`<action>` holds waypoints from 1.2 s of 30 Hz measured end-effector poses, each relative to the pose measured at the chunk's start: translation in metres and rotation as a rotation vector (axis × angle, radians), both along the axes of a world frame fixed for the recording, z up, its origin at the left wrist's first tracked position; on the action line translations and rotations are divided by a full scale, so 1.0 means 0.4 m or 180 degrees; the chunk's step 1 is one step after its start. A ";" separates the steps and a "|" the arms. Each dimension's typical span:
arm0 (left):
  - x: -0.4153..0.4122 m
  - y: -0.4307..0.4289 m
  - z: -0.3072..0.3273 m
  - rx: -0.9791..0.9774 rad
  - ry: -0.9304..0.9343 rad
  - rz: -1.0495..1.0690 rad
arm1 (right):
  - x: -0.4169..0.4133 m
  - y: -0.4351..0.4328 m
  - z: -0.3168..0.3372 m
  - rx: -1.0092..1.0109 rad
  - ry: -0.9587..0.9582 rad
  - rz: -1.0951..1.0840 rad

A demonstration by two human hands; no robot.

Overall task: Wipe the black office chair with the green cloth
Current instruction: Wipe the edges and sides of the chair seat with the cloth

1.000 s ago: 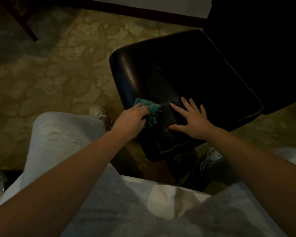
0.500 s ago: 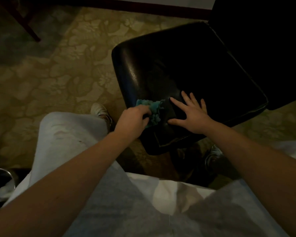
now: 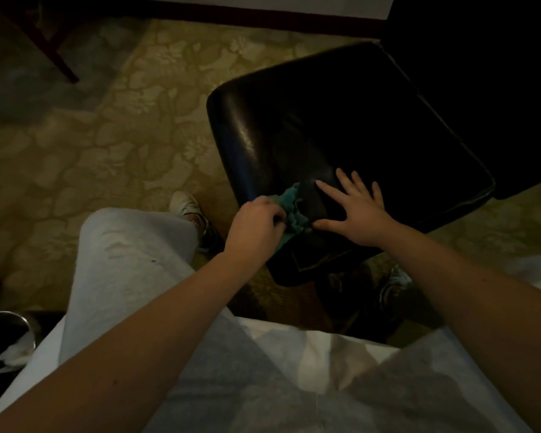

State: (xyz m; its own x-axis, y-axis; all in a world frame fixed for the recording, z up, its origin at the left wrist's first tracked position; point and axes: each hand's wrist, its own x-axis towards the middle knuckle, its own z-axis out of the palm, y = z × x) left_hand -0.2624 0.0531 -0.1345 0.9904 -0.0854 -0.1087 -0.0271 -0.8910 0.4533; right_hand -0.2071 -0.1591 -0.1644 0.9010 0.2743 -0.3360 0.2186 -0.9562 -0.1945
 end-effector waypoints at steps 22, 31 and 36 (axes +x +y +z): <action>-0.022 0.053 -0.012 -0.0088 0.0489 0.0005 | 0.000 0.085 -0.024 -0.0196 -0.0161 -0.0294; 0.045 0.085 -0.009 -0.0164 0.0361 0.0434 | 0.000 0.100 -0.025 -0.0024 -0.0146 -0.0353; -0.020 0.074 -0.003 -0.0176 0.0595 0.0185 | -0.001 0.107 -0.019 -0.0099 -0.0131 -0.0377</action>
State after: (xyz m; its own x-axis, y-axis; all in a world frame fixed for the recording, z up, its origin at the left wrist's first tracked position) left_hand -0.2703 0.0826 -0.1355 0.9569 -0.0395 -0.2878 0.1129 -0.8622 0.4938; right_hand -0.2077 -0.1165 -0.1719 0.9397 0.1552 -0.3048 0.1110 -0.9813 -0.1575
